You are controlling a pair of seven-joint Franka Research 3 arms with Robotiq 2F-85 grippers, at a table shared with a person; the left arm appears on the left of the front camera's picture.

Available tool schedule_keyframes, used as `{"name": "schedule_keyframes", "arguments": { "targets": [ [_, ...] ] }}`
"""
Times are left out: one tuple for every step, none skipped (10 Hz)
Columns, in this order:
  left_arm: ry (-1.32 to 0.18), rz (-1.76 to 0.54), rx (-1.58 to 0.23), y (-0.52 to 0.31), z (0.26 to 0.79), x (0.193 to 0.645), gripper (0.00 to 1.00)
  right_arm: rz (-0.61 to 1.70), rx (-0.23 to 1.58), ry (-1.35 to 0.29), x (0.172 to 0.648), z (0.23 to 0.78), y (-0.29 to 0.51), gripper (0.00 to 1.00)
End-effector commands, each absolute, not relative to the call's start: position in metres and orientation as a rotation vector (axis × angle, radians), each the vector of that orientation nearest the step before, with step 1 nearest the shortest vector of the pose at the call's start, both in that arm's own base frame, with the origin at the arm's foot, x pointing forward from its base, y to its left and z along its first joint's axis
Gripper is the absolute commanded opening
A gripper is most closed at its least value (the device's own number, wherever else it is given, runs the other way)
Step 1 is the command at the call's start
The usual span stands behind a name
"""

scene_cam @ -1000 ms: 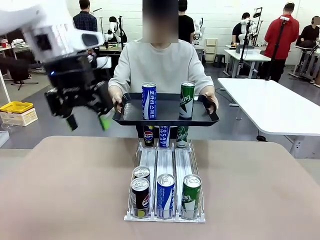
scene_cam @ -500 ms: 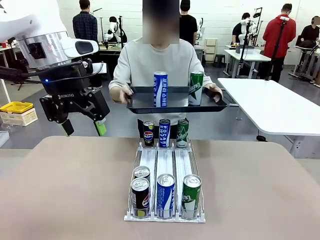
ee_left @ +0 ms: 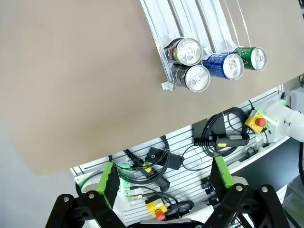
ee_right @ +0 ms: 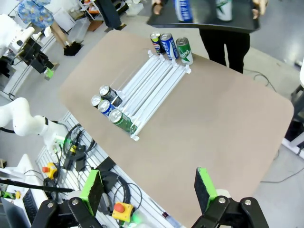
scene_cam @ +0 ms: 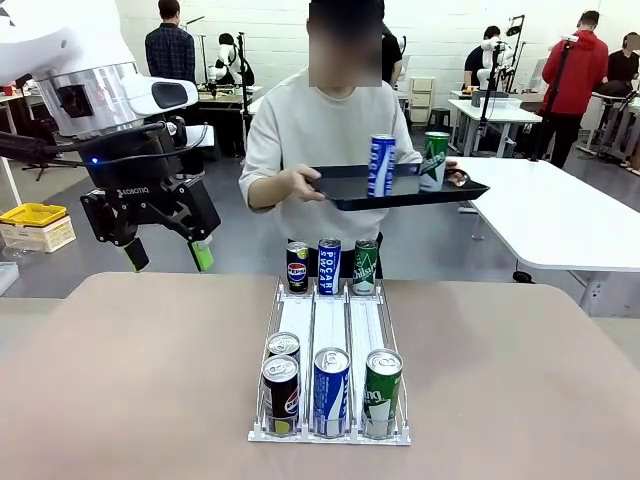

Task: Retrieve and hand over the desired beverage to the person.
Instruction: Place the picked can on the Handle tray extended by the person.

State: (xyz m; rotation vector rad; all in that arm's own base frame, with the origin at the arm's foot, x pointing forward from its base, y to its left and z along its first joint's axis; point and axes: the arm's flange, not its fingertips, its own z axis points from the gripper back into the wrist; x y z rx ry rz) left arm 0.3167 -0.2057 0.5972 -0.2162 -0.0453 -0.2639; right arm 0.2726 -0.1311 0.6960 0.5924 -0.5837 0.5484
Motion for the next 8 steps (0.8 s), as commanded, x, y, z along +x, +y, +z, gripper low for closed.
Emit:
{"name": "schedule_keyframes", "arguments": {
  "targets": [
    [0.071,-0.482,-0.305,-0.181,0.610,0.306,1.00,0.565,0.619,-0.599,0.273,0.696,-0.130,1.00],
    [0.053,-0.607,-0.393,-0.146,0.634,0.291,1.00,0.565,0.619,-0.599,0.273,0.696,-0.130,1.00],
    [-0.029,-0.688,-0.442,-0.096,0.658,0.278,1.00,0.565,0.619,-0.599,0.273,0.696,-0.130,1.00],
    [-0.079,-0.724,-0.467,-0.064,0.665,0.271,1.00,0.565,0.619,-0.599,0.273,0.696,-0.130,1.00],
    [-0.154,-0.744,-0.523,-0.020,0.675,0.262,1.00,0.565,0.619,-0.599,0.273,0.696,-0.130,1.00],
    [-0.238,-0.730,-0.528,0.012,0.674,0.247,1.00,0.565,0.619,-0.599,0.273,0.696,-0.130,1.00],
    [-0.299,-0.709,-0.555,0.040,0.671,0.241,1.00,0.565,0.619,-0.599,0.273,0.696,-0.130,1.00],
    [-0.361,-0.685,-0.560,0.059,0.664,0.238,1.00,0.565,0.619,-0.599,0.273,0.696,-0.130,1.00]
  ]
}}
